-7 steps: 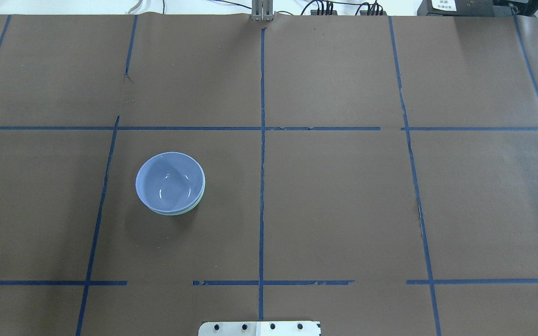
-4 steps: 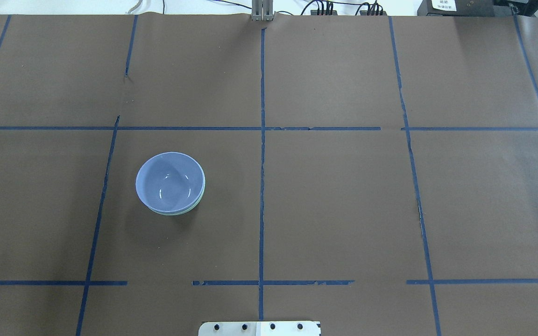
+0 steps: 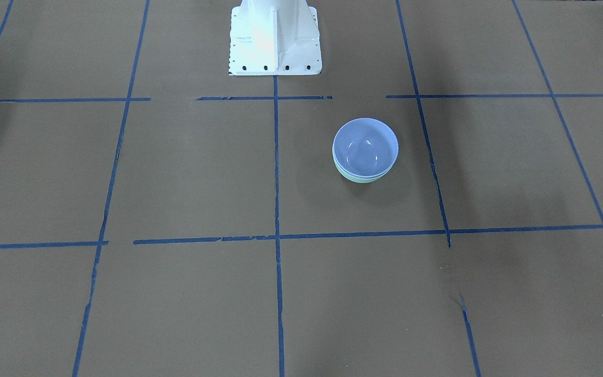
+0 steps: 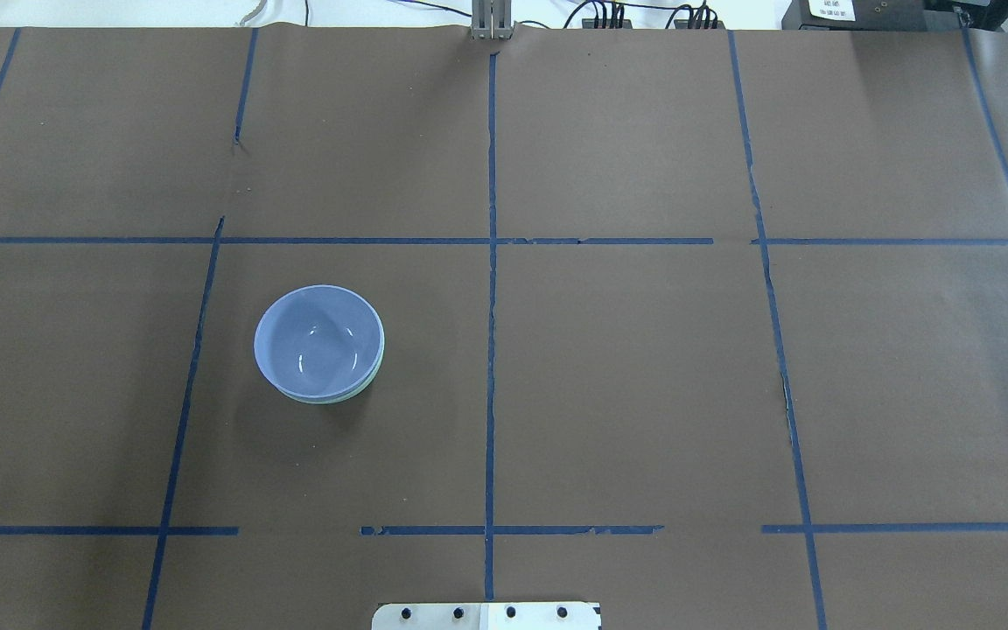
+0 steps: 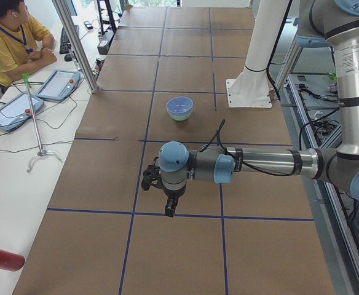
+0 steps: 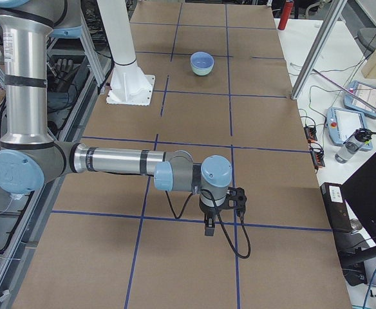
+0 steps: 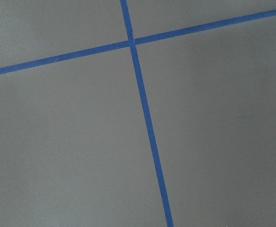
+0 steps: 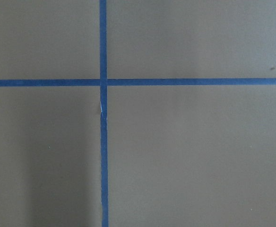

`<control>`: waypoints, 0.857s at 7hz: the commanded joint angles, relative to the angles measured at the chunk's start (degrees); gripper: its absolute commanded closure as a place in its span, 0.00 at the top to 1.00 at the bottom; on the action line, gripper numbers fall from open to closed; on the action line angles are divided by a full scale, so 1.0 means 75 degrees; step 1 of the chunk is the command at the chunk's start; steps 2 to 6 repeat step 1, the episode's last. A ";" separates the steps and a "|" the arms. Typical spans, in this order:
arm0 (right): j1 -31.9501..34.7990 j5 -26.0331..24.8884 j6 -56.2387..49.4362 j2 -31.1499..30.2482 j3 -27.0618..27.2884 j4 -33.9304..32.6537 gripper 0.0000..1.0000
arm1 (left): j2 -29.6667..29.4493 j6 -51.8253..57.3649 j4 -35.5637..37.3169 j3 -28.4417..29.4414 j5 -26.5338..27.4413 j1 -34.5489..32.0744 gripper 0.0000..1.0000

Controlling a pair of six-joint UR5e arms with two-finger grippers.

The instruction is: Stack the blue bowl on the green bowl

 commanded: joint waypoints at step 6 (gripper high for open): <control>0.0000 -0.0008 0.0000 0.0000 0.0000 0.0001 1.00 | 0.0000 0.0000 0.0000 0.0011 0.0000 0.0000 1.00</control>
